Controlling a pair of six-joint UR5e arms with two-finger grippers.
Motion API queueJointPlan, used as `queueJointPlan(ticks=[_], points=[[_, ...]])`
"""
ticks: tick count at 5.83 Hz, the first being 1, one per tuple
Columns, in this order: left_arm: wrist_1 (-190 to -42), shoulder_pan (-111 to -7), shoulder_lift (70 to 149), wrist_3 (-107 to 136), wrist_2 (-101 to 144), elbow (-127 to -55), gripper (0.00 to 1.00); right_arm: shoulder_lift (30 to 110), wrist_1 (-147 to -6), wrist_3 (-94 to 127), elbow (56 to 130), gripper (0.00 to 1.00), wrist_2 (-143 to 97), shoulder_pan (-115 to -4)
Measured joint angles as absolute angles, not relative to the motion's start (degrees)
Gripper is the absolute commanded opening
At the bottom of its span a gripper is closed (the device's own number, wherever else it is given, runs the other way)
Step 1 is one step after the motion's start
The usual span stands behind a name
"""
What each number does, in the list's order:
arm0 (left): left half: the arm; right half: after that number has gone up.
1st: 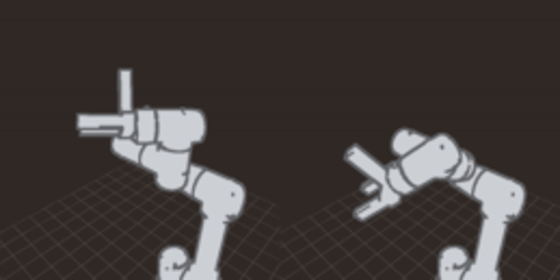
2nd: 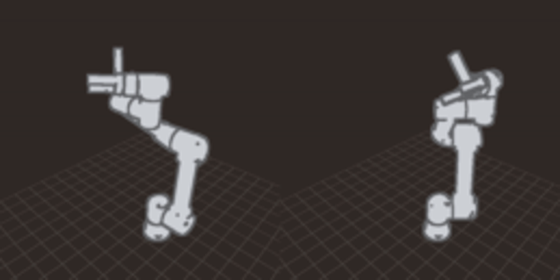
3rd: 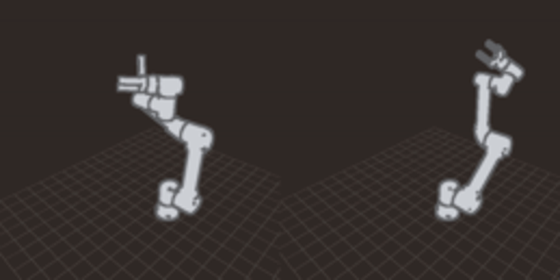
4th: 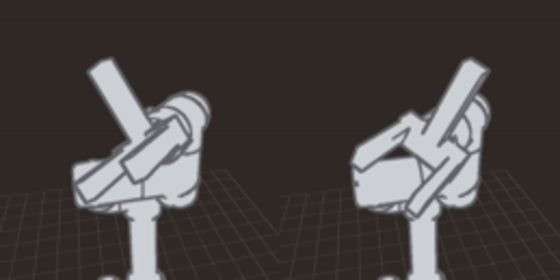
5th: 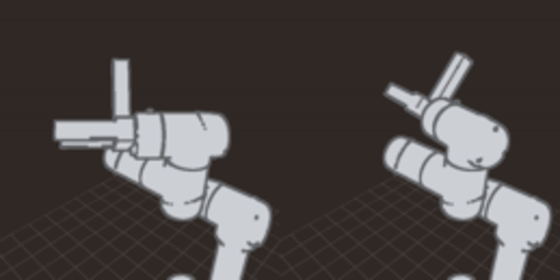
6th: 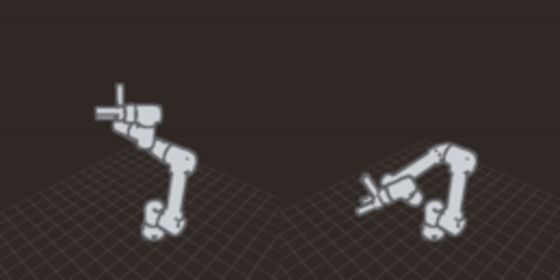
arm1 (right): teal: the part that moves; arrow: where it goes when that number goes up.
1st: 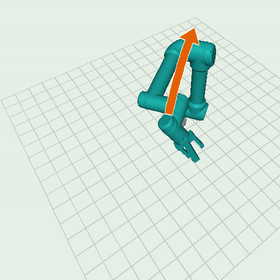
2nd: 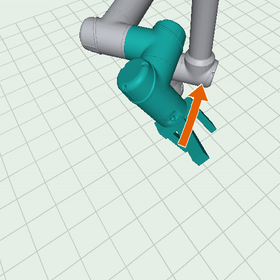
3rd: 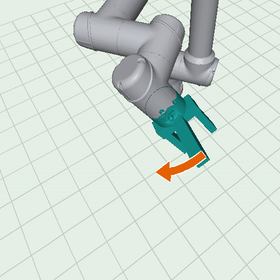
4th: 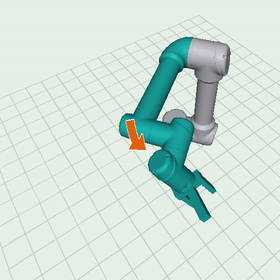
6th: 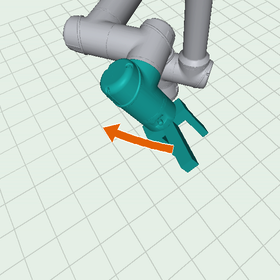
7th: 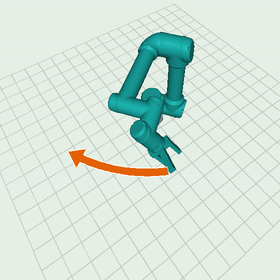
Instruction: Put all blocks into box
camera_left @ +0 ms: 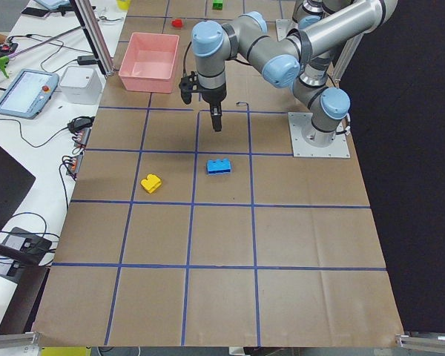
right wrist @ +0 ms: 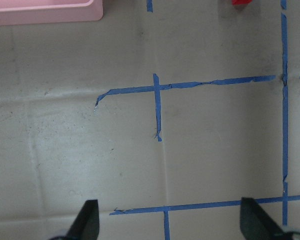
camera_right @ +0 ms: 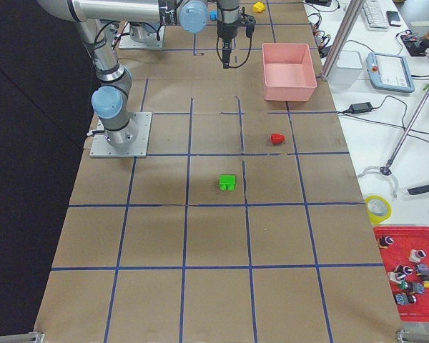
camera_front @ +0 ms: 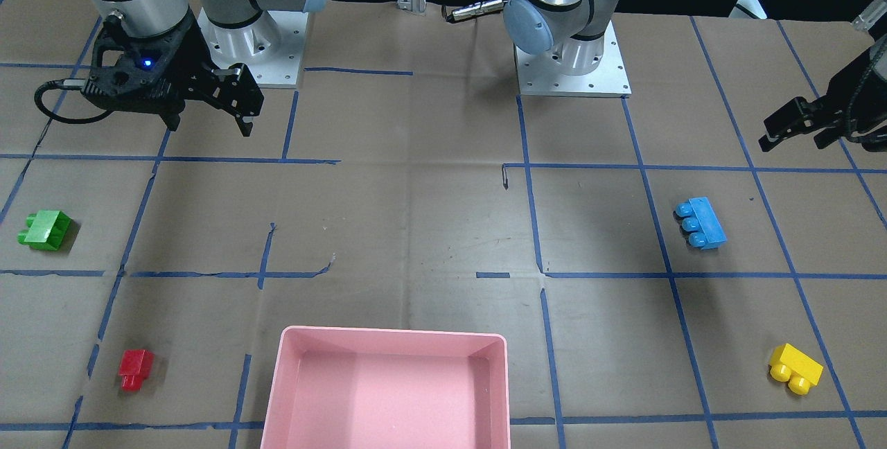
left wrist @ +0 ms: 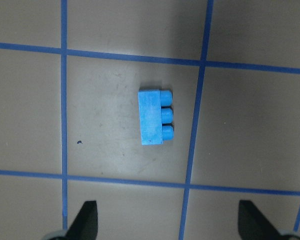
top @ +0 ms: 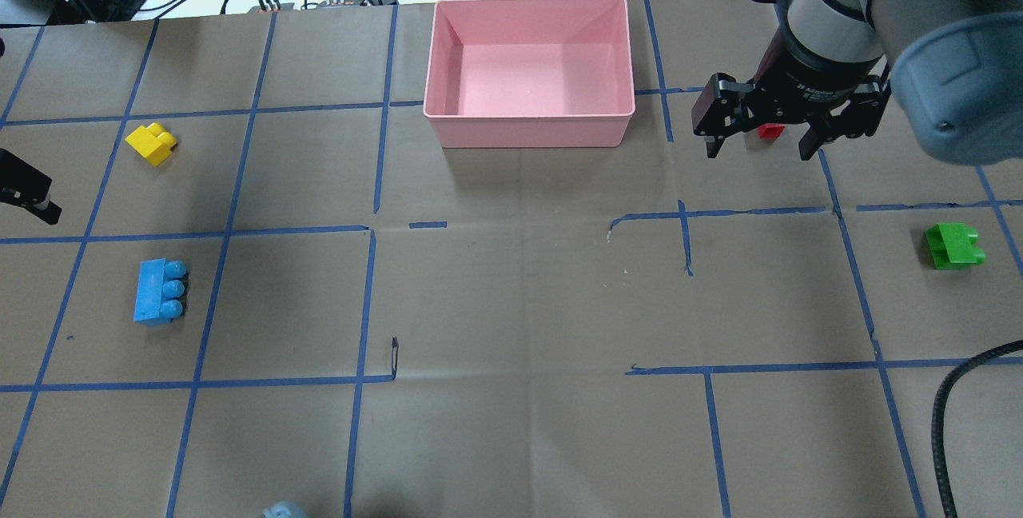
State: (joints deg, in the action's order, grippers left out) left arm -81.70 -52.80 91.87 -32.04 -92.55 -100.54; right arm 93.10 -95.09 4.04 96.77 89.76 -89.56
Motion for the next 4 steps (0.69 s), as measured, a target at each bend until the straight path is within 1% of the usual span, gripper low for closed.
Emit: queueJointPlan(ticks=[1, 2, 4], points=[[-74.12, -52.69, 93.2, -30.62, -92.55, -105.74, 0.98, 93.09, -95.13, 4.02, 96.76, 1.0, 89.74, -89.56], [-68.74, -52.68, 95.46, -27.23, -92.47, -109.16, 0.97, 93.08, -95.17, 3.95, 96.77, 1.0, 89.74, -89.56], [-61.77, -52.8, 101.96, -23.22, -92.13, -110.91, 0.97, 92.79, -95.15, 2.68, 97.35, 1.0, 89.69, -88.79]])
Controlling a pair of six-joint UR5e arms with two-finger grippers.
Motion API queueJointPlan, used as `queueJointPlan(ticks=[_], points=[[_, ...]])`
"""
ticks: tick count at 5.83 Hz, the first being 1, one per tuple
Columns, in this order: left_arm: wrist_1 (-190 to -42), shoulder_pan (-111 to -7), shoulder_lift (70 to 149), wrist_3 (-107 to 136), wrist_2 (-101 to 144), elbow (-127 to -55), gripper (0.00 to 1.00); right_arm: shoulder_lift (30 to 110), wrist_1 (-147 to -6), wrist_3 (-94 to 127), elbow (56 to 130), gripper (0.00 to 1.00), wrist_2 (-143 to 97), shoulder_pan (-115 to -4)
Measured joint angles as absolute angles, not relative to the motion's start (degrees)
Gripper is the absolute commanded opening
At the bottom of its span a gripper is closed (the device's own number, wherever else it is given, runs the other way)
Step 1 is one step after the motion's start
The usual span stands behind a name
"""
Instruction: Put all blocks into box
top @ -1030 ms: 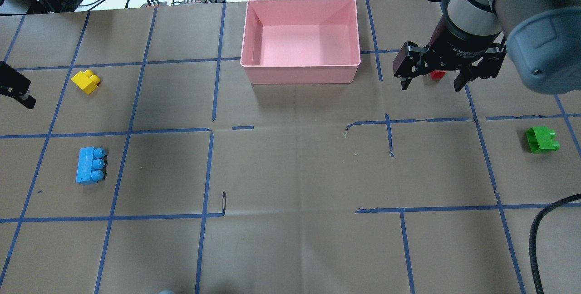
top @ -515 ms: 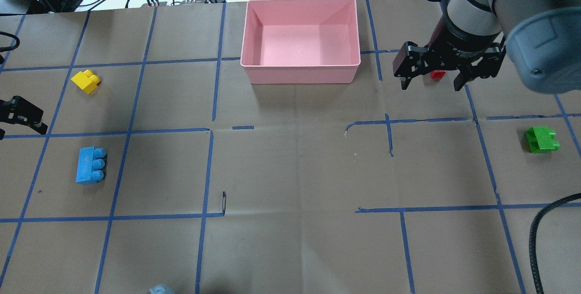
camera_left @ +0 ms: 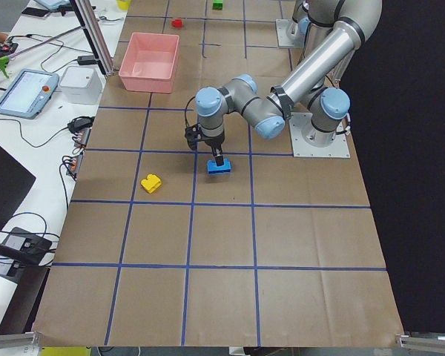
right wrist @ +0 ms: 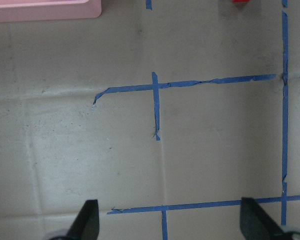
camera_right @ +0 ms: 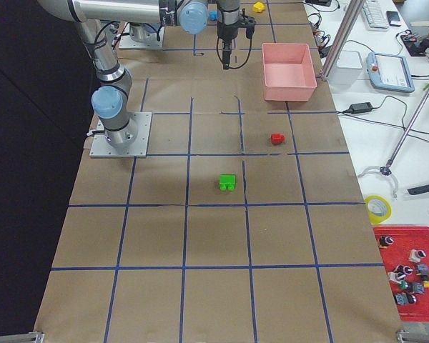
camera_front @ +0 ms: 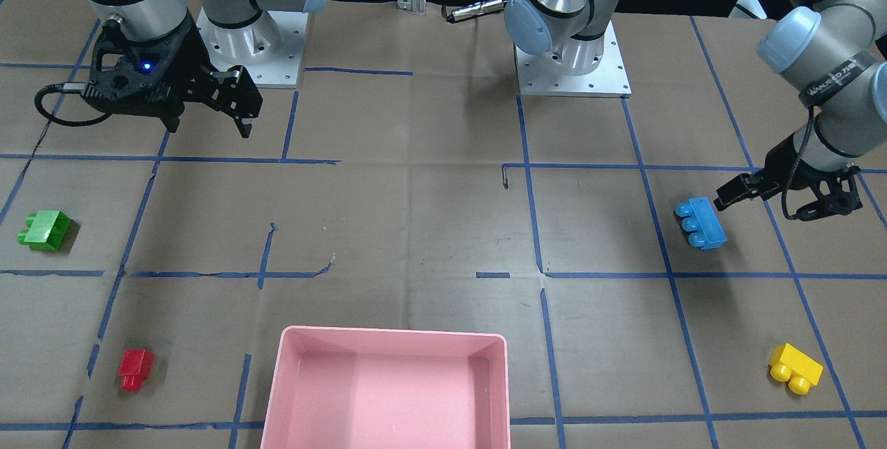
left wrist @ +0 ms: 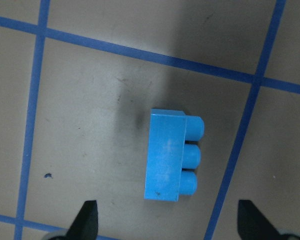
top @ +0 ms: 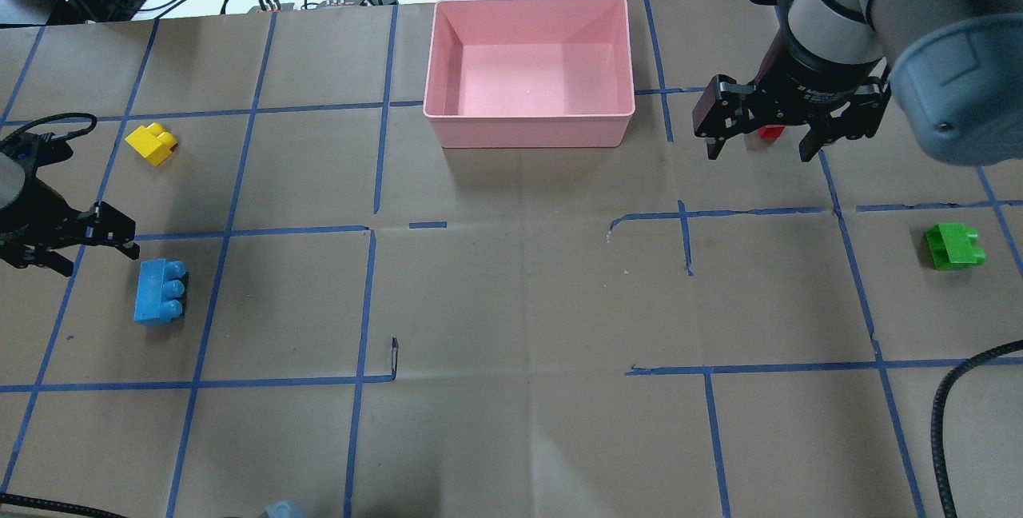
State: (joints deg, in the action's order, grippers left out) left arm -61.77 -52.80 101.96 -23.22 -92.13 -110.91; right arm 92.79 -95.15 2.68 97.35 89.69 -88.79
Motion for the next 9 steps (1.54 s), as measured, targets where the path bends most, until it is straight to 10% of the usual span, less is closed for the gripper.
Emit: queueJointPlan(ticks=[6, 9], points=[[-45.05, -55.21, 109.4, -23.21, -92.68, -117.69, 0.95, 91.31, -101.08, -32.57, 101.47, 1.0, 89.62, -59.78], [-45.15, -55.17, 109.48, -25.22, -93.07, -117.93, 0.64, 90.06, -118.81, -36.51, 111.81, 1.0, 88.08, -51.1]])
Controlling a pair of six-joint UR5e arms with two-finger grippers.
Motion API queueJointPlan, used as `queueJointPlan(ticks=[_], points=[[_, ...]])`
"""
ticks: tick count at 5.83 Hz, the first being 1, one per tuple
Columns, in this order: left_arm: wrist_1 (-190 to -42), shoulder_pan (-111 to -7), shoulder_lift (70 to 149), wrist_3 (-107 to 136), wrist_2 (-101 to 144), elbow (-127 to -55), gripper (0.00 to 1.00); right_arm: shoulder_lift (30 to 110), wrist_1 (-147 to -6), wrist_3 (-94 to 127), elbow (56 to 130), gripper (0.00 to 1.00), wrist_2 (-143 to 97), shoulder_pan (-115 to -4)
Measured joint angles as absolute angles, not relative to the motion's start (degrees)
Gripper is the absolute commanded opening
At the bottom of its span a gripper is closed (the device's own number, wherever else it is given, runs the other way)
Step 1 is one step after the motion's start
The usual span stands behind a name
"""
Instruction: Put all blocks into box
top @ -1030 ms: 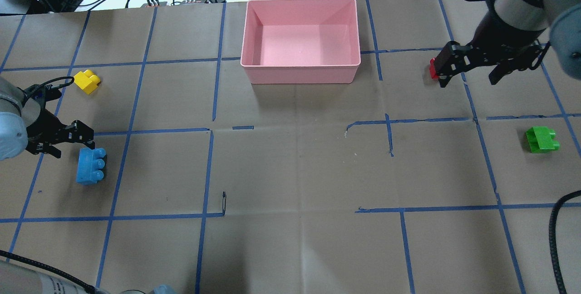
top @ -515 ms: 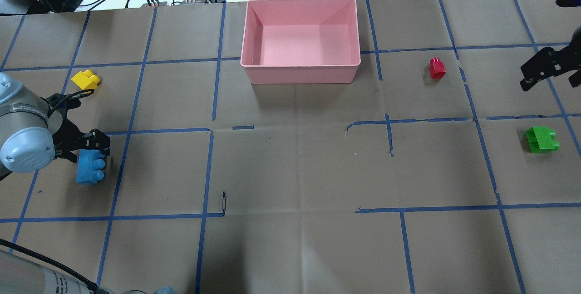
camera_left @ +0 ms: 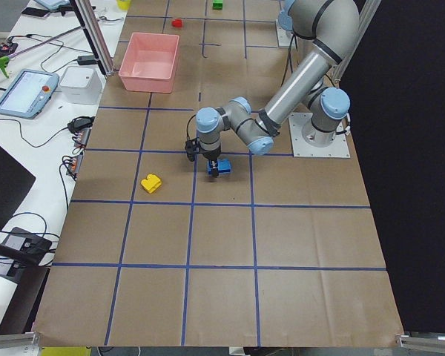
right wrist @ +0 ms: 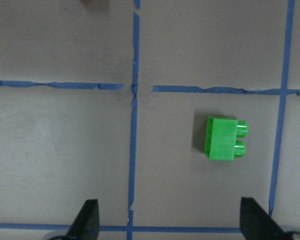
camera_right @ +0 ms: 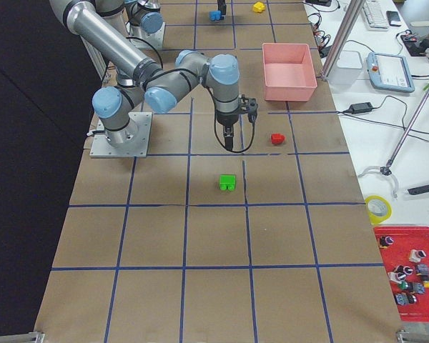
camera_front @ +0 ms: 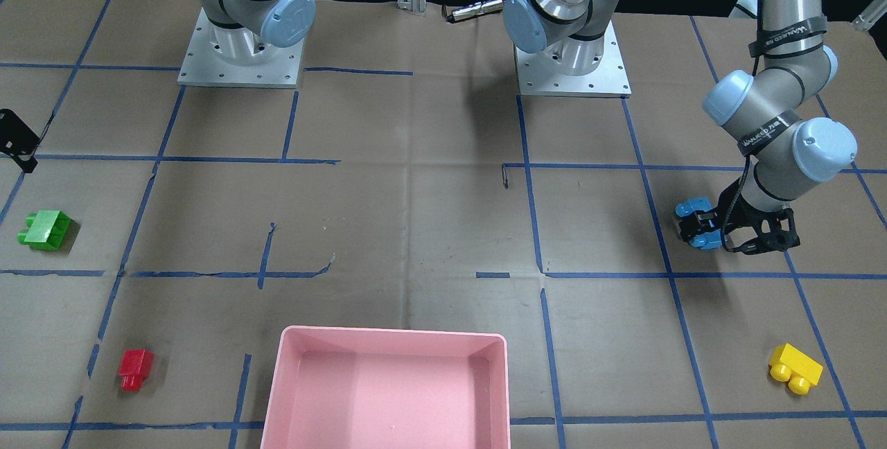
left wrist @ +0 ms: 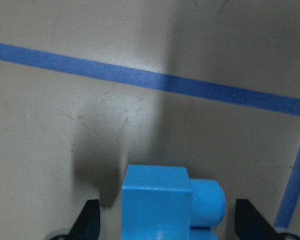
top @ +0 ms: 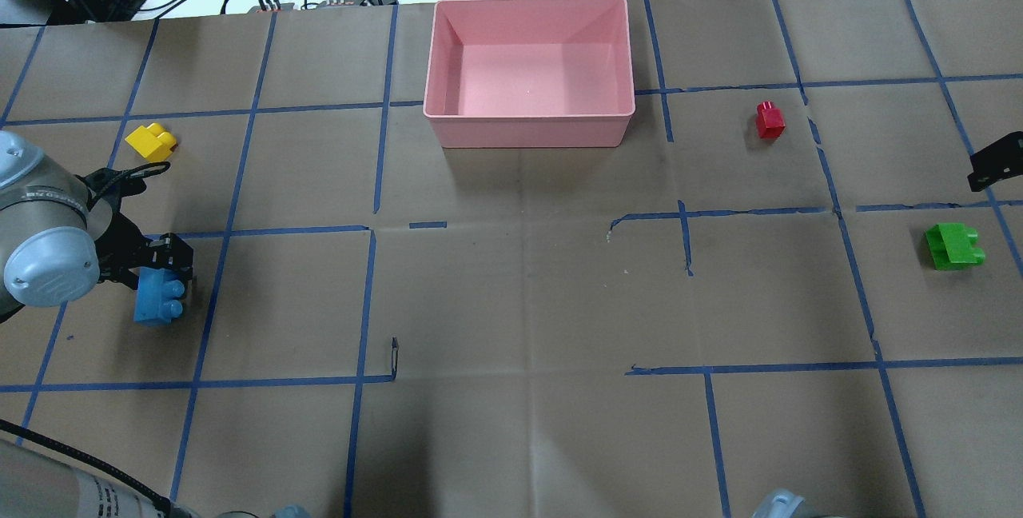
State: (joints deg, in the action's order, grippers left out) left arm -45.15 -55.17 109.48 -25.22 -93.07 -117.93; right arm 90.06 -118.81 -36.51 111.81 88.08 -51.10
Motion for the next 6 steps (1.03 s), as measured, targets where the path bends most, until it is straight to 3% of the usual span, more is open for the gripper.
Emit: queueJointPlan(ticks=[3, 6], points=[[-49.56, -54.97, 108.59, -26.53, -93.09, -117.55, 0.25, 81.99, -129.28, -40.53, 116.42, 1.0, 87.59, -48.16], [-54.6, -54.98, 107.08, -28.24, -93.23, -114.73, 0.11, 74.88, -138.37, -45.61, 117.19, 1.0, 87.97, -47.83]])
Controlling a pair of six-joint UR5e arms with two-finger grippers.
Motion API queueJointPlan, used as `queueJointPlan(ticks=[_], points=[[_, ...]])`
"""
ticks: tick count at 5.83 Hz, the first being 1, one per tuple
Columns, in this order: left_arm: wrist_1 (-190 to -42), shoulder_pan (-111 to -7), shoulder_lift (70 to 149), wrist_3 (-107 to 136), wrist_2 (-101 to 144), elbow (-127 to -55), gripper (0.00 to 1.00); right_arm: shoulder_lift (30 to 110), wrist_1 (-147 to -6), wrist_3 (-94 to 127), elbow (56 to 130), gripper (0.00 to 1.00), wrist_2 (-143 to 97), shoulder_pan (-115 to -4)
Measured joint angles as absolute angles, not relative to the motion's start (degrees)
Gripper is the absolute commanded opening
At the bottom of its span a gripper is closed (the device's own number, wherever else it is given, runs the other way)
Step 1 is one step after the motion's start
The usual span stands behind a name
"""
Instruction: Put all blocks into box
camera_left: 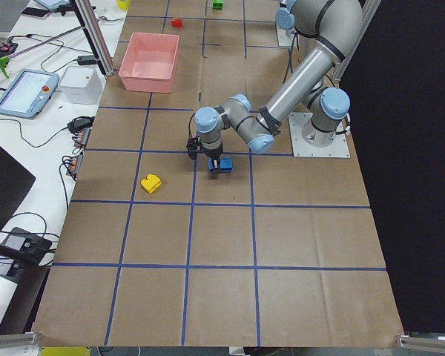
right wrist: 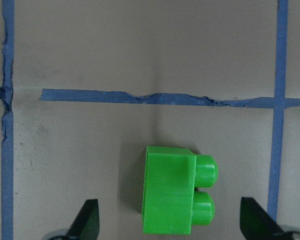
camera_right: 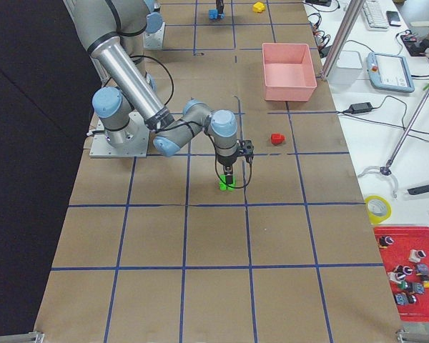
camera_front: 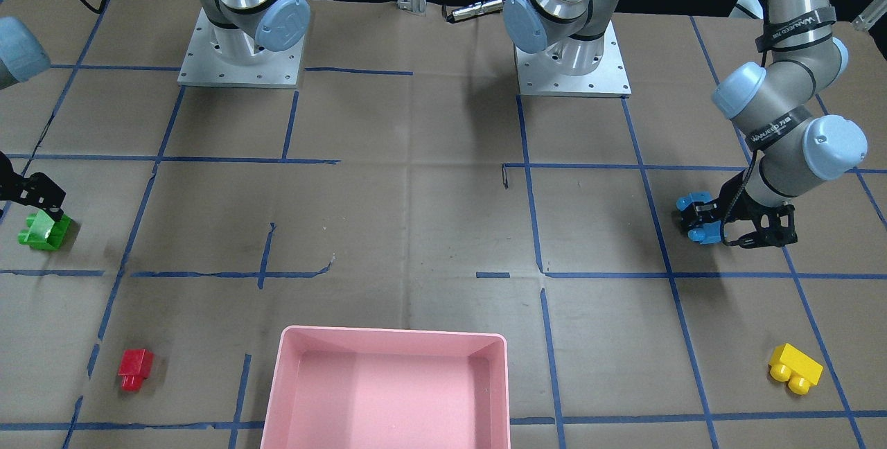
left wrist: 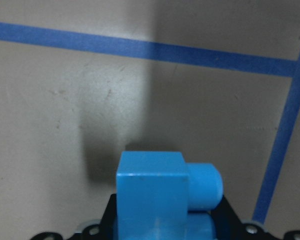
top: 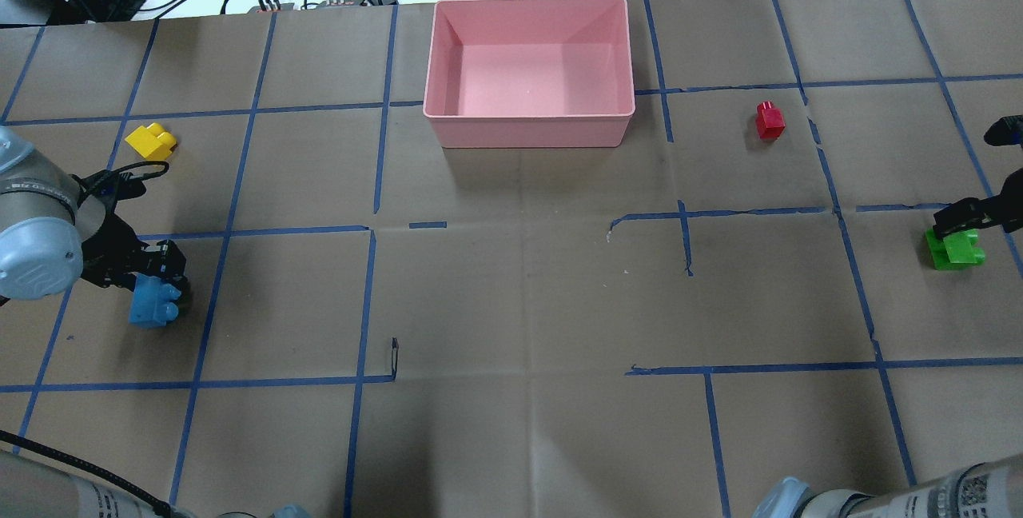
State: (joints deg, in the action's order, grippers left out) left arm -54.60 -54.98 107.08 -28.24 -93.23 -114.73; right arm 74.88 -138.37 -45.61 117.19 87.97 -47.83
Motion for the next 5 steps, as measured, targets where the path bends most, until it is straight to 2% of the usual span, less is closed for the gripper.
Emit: queueJointPlan(ticks=[1, 3, 5], points=[[-63.14, -55.21, 105.12, -28.38, -93.45, -108.57, 0.11, 73.27, -139.84, -46.78, 117.2, 1.0, 88.01, -47.81], [-82.58, -56.94, 103.46, -28.43, -93.41, -91.54, 0.11, 71.49, -142.65, -48.35, 117.24, 1.0, 88.21, -47.66], [-89.45, -64.43, 104.44, -27.92, -92.97, -81.0, 0.11, 70.17, -143.05, -48.85, 117.25, 1.0, 89.24, -47.49]])
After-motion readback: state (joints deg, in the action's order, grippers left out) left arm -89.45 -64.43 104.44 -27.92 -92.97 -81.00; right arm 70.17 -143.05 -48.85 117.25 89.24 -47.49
